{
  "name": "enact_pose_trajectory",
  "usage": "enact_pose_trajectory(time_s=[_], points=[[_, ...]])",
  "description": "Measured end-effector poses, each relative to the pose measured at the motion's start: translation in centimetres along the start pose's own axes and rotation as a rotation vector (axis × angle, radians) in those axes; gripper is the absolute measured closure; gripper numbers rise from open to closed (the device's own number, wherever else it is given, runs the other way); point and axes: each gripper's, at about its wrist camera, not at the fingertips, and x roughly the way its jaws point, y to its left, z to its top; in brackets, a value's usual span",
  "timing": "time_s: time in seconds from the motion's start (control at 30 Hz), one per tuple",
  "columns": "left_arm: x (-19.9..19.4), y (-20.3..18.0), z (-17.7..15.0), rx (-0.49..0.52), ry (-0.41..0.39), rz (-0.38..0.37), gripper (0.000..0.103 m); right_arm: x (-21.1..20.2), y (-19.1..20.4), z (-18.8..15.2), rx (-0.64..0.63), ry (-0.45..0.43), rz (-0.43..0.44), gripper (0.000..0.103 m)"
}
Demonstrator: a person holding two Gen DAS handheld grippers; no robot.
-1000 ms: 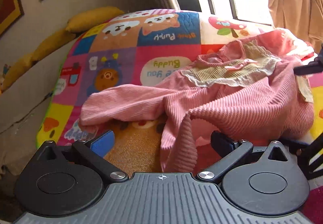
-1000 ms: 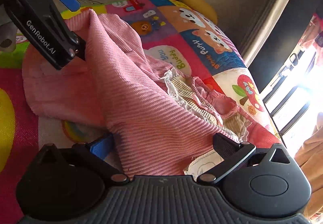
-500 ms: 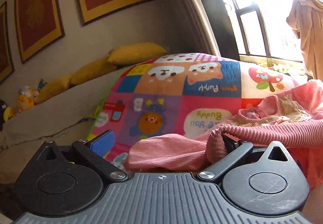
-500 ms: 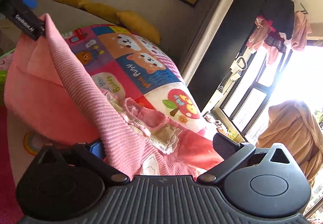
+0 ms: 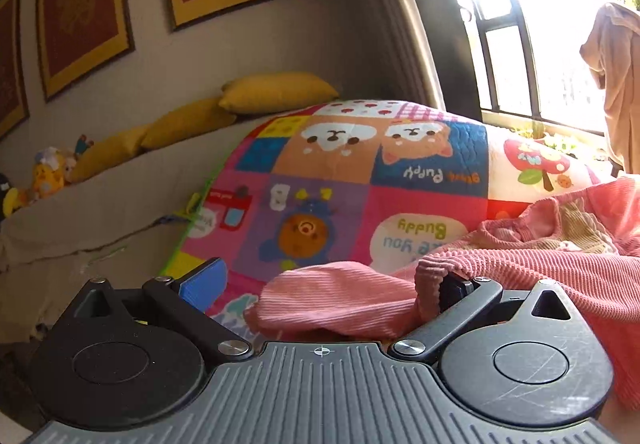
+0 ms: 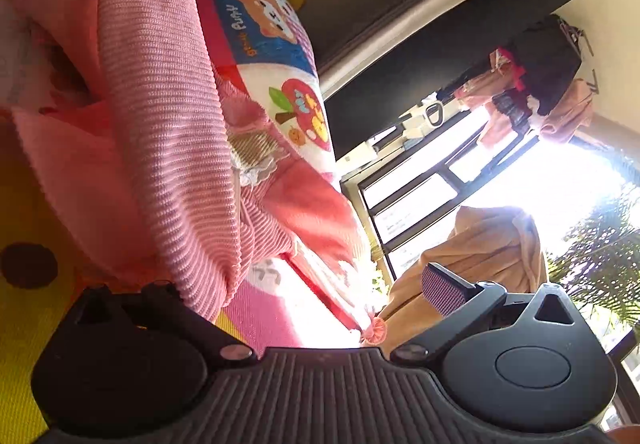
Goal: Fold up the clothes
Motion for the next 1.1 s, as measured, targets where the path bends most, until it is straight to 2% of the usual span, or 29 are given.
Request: enact_pose_trajectory(time_s=[0.07, 0.13, 0.2, 0.3, 0.4, 0.5, 0.7, 0.8, 0.87, 0.93, 1.03, 1.07, 1.1], points=[[0.7, -1.3, -1.5, 0.065, 0.046, 0.005, 0.0, 0.0, -0.3, -0.5, 0.023, 0.001, -0.014, 0.0], [1.4, -2.3, -4.0, 0.135, 0.113, -0.007, 0.0, -0.2, -2.4, -0.4, 0.133, 0.01, 0.032, 0.0], [1.8, -2.5, -6.3, 0.185, 0.175, -0.008, 0.0, -0.1, -5.6, -0.6, 0.27, 0.029, 0.117, 0.0], [1.4, -0.4, -7.3, 0.139, 0.185, 0.012, 0.0, -0.1, -10.0, -1.0, 0.453, 0.056, 0.233, 0.0], [-0.5, 2.2, -6.3, 0.038, 0.162, 0.023, 0.0, -0.8, -10.5, -2.0, 0.385, 0.071, 0.216, 0.0], [-2.8, 2.9, -6.5, 0.032, 0.152, 0.036, 0.0, -2.2, -10.5, -3.6, 0.353, 0.091, 0.221, 0.0], [-7.4, 2.4, -10.6, 0.065, 0.237, -0.026, 0.0, -4.8, -9.2, -6.9, 0.292, 0.145, 0.267, 0.0], [-8.9, 2.5, -12.4, 0.031, 0.295, -0.065, 0.0, -5.2, -8.3, -8.0, 0.279, 0.168, 0.29, 0.0], [-9.5, 2.7, -13.3, 0.009, 0.338, -0.105, 0.0, -5.7, -7.8, -8.6, 0.256, 0.178, 0.322, 0.0], [-10.5, 2.8, -14.0, 0.002, 0.369, -0.175, 0.0, -6.9, -8.0, -9.4, 0.244, 0.163, 0.429, 0.0], [-12.4, 3.4, -14.1, -0.042, 0.372, -0.374, 0.0, -9.7, -10.1, -10.6, 0.293, 0.072, 0.673, 0.0], [-13.1, 3.5, -13.8, -0.058, 0.36, -0.442, 0.0, -10.7, -11.1, -10.6, 0.323, 0.013, 0.731, 0.0], [-13.5, 3.7, -13.1, -0.071, 0.328, -0.479, 0.0, -11.2, -12.1, -10.2, 0.356, -0.044, 0.758, 0.0]])
